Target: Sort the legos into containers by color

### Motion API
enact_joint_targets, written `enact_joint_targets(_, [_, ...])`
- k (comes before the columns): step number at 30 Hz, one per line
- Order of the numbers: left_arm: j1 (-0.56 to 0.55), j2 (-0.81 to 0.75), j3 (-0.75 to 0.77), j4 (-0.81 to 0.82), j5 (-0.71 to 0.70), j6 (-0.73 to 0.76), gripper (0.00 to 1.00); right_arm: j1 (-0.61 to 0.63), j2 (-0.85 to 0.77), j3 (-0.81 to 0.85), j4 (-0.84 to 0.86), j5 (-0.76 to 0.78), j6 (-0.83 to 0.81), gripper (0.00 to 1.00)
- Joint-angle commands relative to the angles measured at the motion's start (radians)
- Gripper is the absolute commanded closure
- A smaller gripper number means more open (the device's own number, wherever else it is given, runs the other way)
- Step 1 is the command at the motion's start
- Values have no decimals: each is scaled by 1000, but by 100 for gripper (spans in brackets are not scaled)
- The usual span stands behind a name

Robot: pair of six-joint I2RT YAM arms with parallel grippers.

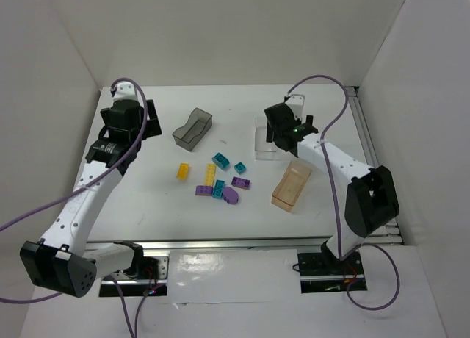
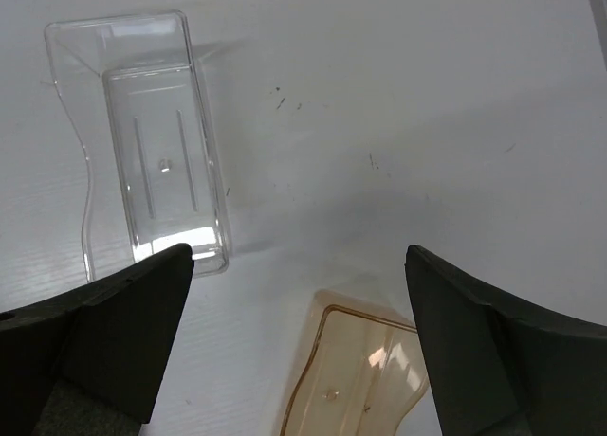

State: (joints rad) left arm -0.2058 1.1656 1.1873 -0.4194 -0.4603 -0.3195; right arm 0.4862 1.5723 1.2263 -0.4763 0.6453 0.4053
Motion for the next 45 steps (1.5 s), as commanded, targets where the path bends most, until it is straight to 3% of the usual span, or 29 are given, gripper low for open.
enact_joint_targets(1, [-3,-20,3,5,-41,-13,1,15,66,82,-47,54,42,0])
enact_joint_targets(7, [-3,-46,-18,25,-20,-39,1,72,121,148,-94,65,63,0])
enact_joint_targets(10, [-3,-55,-18,5,-11,-61,1,101,86,112,60,-137,-96,0])
enact_joint_targets(11, [6,-55,-18,5,-2,-61,1,112,46,51,121,-347,-155,0])
enact_joint_targets(15, [6,-55,-18,5,35,-61,1,112,46,6,252,-490,-109,0])
enact_joint_targets(18, [6,-55,-18,-4,78,-61,1,135,106,50,252,-492,-60,0])
enact_joint_targets(26, [6,-55,-28,-13,112,-81,1,250,265,160,186,-478,-252,0])
enact_joint_targets(31, [16,-55,-28,-33,103,-92,1,259,305,150,237,-608,-293,0])
enact_joint_targets(39, [16,-55,-28,-33,103,-110,1,269,411,213,226,-555,-342,0])
enact_joint_targets(45, [16,-55,-28,-33,112,-110,1,269,443,233,235,-544,-352,17])
